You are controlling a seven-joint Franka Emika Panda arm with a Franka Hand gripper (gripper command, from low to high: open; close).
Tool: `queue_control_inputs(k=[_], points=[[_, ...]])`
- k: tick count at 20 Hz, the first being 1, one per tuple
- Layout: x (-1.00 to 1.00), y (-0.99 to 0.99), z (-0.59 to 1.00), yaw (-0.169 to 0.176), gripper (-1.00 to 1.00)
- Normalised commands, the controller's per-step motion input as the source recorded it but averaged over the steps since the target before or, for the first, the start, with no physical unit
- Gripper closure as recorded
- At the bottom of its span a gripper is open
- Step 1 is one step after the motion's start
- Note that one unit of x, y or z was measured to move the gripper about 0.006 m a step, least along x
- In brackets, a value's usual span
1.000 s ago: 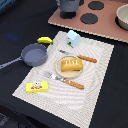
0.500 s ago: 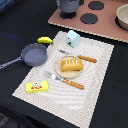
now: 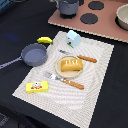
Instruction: Interact with the objects in diverse but meaningful ways.
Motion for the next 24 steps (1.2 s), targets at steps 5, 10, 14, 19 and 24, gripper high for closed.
queue_control_inputs(k=[5, 10, 14, 19, 24], points=[[0.12, 0.0, -0.01, 0.0, 1.0], [0.12, 0.0, 0.0, 0.0, 1.0], [0.11, 0.0, 0.0, 0.0, -1.0], [0.08, 0.0, 0.0, 0.0, -1.0], [0.05, 0.0, 0.11, 0.0, -1.0]])
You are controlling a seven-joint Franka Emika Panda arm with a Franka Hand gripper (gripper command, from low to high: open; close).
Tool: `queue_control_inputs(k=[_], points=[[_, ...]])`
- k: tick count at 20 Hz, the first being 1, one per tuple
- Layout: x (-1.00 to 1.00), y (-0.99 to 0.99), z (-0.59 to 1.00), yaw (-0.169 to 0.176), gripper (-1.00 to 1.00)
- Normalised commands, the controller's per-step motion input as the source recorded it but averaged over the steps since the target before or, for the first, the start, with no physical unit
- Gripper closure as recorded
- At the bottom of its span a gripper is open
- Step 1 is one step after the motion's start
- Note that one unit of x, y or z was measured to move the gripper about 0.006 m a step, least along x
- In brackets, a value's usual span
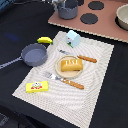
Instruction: Interact with the objects in diverse but meaningful ways.
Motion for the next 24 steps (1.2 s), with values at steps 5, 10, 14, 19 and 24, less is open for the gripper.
queue_control_inputs(k=[5, 10, 14, 19, 24], points=[[0.0, -0.02, 0.35, 0.0, -1.0], [0.0, -0.18, 0.71, 0.0, -1.0], [0.0, -0.25, 0.92, 0.0, -1.0], [0.06, -0.23, 0.96, 0.016, -1.0], [0.17, -0.48, 0.62, 0.068, -1.0]])
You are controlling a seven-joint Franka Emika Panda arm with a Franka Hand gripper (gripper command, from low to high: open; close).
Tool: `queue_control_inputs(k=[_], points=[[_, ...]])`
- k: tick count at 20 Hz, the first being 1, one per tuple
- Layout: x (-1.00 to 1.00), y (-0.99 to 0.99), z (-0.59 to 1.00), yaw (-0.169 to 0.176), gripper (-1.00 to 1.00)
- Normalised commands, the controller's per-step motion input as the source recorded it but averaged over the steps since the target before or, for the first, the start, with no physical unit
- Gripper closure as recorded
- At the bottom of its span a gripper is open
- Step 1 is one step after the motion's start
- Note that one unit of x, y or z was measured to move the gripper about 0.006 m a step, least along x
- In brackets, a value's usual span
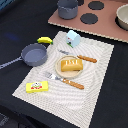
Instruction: Interact with the objects in diverse but meaningful ways.
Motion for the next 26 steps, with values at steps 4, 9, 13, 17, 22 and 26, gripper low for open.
queue_control_inputs(k=[4, 9, 13, 17, 22, 26], points=[[0.21, -0.68, -0.01, 0.073, -1.0], [0.19, -0.77, -0.27, 0.11, -1.0], [0.17, -0.8, -0.26, 0.121, -1.0], [0.05, -0.79, -0.22, 0.114, -1.0], [0.0, -0.77, -0.13, 0.104, -1.0], [0.0, -0.46, -0.24, 0.097, -1.0]])
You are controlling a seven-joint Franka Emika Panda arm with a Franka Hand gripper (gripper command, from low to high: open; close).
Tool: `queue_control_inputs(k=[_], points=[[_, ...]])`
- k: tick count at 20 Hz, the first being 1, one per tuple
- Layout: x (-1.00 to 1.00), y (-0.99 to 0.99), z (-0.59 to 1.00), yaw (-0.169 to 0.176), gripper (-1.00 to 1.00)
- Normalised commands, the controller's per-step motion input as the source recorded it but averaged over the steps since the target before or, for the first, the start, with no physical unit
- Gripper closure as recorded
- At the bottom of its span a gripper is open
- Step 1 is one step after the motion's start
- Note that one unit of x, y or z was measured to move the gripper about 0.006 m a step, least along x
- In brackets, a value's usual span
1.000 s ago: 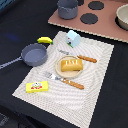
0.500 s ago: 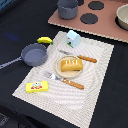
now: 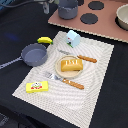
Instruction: Interact with the objects in diverse but meaningful ways.
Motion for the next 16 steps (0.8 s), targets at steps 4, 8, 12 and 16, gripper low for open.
queue_control_inputs(k=[4, 8, 12, 16], points=[[-0.09, -0.09, -0.49, 0.092, -1.0], [-0.16, 0.16, -0.26, 0.089, -1.0], [-0.18, 0.14, -0.23, 0.071, -1.0], [-0.22, -0.01, -0.24, 0.033, -1.0]])
